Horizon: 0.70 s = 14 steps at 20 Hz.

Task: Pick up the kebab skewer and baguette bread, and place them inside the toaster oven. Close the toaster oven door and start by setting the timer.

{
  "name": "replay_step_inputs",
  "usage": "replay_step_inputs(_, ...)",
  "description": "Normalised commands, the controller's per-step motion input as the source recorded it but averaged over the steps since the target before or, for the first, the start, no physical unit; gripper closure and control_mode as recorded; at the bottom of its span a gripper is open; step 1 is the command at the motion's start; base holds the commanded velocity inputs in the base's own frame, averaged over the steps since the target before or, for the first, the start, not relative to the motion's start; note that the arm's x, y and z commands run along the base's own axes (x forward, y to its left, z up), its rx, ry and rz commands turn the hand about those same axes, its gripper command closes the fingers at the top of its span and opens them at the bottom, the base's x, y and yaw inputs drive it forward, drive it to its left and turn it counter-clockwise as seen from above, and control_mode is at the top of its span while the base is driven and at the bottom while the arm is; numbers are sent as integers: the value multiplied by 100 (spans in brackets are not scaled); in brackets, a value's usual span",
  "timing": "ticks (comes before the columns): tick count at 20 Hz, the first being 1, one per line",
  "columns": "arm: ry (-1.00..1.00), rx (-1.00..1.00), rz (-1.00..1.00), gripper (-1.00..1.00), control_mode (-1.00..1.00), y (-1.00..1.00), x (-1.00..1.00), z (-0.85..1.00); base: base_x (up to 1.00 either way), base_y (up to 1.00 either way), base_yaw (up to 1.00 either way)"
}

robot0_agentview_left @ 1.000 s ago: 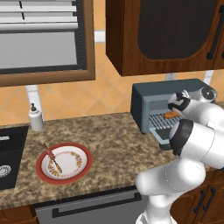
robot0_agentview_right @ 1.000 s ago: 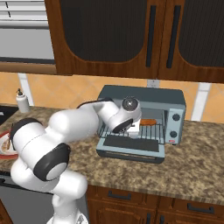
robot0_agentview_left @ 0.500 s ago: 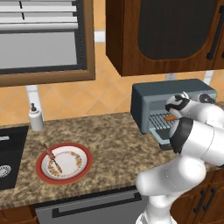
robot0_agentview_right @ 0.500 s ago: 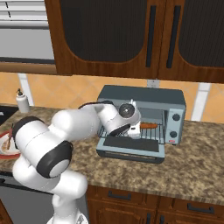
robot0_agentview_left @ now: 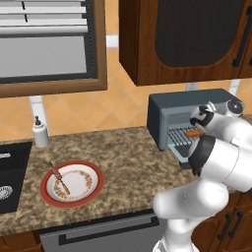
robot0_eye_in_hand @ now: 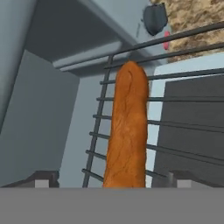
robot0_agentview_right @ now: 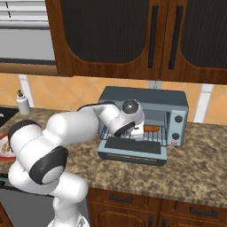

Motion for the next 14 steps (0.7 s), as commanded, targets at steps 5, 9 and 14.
replay_step_inputs(5, 23, 0, 6, -100, -100, 23, -28, 30, 0, 0, 0)
replay_step_inputs(9, 28, 0, 31, -100, -100, 86, -61, 1, 0, 0, 0)
replay_step_inputs(14, 24, 0, 39, -100, -100, 95, -48, 0, 0, 0, 0)
